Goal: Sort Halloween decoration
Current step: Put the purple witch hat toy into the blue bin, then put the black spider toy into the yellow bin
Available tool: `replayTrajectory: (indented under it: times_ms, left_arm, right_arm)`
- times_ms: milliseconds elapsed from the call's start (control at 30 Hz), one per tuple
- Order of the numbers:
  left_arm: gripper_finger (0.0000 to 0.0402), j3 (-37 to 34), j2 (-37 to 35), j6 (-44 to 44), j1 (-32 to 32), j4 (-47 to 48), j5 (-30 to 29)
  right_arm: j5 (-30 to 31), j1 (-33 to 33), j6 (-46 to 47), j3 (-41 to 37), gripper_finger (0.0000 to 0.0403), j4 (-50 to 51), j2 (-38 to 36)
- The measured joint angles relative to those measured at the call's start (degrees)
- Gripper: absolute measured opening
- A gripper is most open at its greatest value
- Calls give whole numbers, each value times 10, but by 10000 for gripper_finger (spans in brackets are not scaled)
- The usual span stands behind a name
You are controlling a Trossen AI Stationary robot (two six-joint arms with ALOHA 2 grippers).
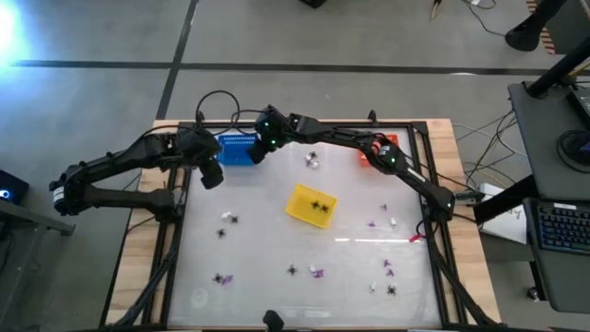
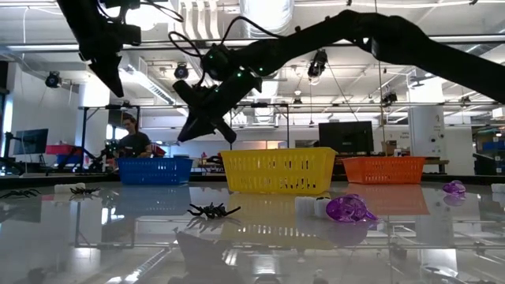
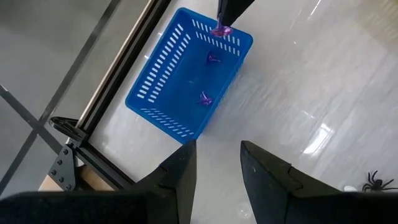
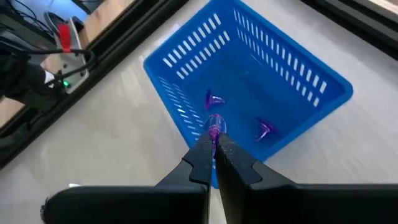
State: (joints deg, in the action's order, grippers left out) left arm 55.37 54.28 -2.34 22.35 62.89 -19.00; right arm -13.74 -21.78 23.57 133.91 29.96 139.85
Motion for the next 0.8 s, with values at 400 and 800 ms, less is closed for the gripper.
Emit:
replayTrajectory:
  times_ms: [400,800]
  left_arm:
    - [107,0,1,-1,0,0,0]
    - [107,0,2,-16,0,1,0]
  right_arm:
    - [0,-5,9,0,14,-7,12]
    - [-25,-9,22,0,91,5,4]
